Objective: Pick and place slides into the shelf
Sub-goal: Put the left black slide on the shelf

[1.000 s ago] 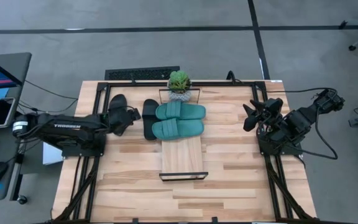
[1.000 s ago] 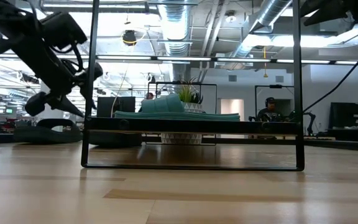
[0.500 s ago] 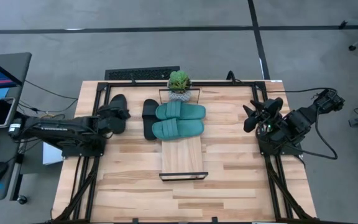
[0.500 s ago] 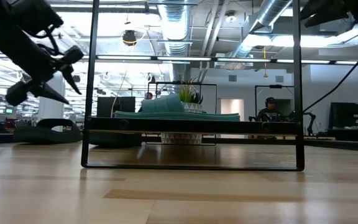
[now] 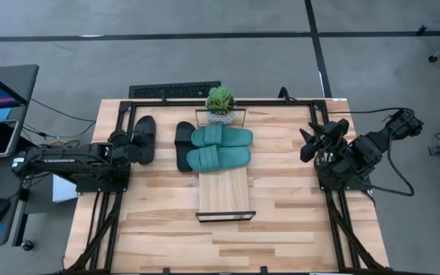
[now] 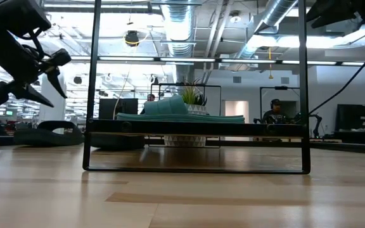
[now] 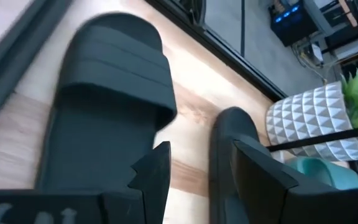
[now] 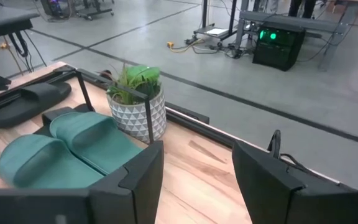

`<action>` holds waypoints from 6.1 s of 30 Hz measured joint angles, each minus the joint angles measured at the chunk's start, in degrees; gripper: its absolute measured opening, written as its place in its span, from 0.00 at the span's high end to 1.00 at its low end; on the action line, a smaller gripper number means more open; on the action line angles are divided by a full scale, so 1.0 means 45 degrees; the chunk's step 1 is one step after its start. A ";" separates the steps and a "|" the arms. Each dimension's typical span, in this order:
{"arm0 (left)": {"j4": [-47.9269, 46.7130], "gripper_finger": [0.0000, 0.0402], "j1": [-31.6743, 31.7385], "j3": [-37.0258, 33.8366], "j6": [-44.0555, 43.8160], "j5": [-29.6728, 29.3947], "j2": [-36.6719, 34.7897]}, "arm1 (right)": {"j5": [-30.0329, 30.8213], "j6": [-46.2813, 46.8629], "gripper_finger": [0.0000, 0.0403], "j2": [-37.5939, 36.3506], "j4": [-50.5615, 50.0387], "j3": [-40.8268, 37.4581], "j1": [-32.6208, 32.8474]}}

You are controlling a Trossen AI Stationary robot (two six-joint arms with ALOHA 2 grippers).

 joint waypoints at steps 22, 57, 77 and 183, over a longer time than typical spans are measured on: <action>0.2719 0.61 0.1276 0.0005 -0.2040 0.0462 0.4260 | 0.0013 -0.2308 0.54 -0.2312 0.0062 0.0000 0.0000; 0.5256 0.61 0.4784 0.0010 -0.1128 -0.0294 0.6451 | -0.0283 -0.5907 0.56 -0.4095 0.2152 0.0000 0.0000; 0.8933 1.00 0.6078 0.0019 -0.0090 0.0407 1.0558 | -0.0866 -0.5961 0.59 -0.4095 0.2647 0.0000 0.0000; 0.9197 1.00 -0.1889 0.4065 0.9001 0.7942 0.5273 | -0.2020 -0.4842 0.59 -0.4065 0.2444 0.0000 -0.0005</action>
